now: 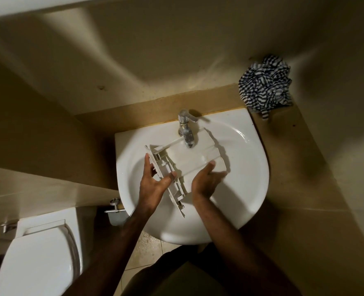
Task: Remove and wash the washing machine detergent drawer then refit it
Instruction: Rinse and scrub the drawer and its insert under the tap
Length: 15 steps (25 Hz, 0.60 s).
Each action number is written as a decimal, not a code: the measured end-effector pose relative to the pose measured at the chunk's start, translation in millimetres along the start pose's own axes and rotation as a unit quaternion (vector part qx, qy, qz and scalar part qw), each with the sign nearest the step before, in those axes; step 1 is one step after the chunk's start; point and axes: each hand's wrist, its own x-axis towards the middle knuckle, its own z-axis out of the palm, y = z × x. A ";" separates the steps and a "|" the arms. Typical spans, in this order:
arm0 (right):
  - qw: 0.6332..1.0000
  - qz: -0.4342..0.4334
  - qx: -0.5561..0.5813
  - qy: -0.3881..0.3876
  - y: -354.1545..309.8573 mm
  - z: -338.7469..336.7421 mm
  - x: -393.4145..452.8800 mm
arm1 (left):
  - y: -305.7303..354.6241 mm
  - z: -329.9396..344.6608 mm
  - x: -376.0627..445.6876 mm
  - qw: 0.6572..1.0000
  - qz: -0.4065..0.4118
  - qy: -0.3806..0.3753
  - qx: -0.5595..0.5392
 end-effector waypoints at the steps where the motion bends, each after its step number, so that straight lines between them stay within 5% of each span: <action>1: 1.000 0.002 -0.024 0.015 -8.4 -3.4 16.8 | 0.1 -0.1 0.4 1.000 -0.001 -0.005 -0.002; 9: 0.924 -0.282 -0.254 0.042 26.4 -20.9 -16.4 | 0.9 2.9 -0.7 0.999 0.022 -0.019 -0.039; 15: 0.700 -0.591 -0.383 -0.121 21.3 -42.4 3.8 | 4.2 10.3 -2.1 0.999 0.017 -0.031 -0.041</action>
